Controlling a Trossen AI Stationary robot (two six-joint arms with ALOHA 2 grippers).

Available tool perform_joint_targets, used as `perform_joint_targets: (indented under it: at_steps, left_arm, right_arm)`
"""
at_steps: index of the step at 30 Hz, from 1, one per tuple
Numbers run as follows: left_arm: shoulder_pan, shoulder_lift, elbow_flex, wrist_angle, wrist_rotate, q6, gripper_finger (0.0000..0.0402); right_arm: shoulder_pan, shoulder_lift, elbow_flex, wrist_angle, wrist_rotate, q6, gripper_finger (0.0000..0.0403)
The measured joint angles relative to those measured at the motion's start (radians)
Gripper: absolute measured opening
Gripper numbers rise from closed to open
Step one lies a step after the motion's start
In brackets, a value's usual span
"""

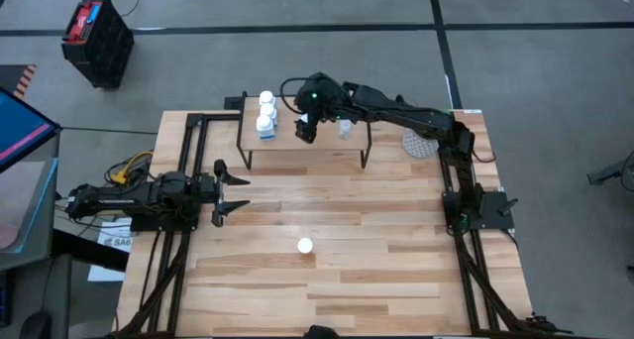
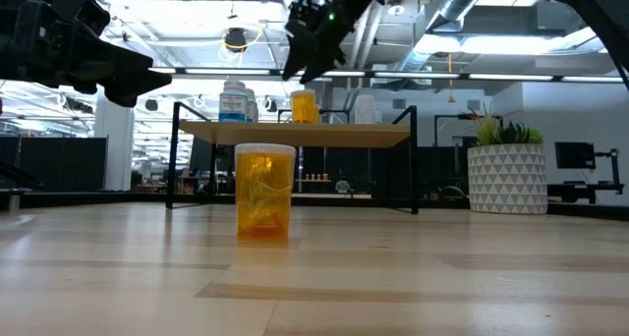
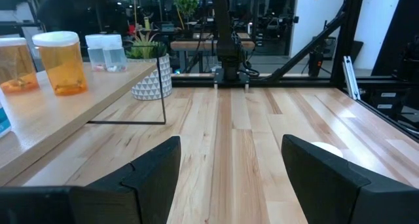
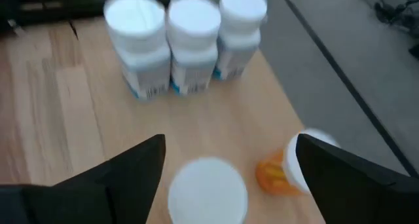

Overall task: Pick and place medicine bottles onto shelf by color
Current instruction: Put the orange pill bottle aligned with the other orange pill bottle on the shelf

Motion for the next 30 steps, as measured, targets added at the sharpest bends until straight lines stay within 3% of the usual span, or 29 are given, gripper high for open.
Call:
perform_joint_targets:
  at_steps: [11,30]
  left_arm:
    - [0.000,0.000,0.000,0.000,0.000,0.000,0.0254]
    - [0.000,0.000,0.000,0.000,0.000,0.000,0.0254]
  right_arm:
    - [0.046,0.000,0.202,-0.229,0.000,0.134,0.0362]
    - [0.215,0.000,0.217,-0.656,-0.009,0.160,0.0356]
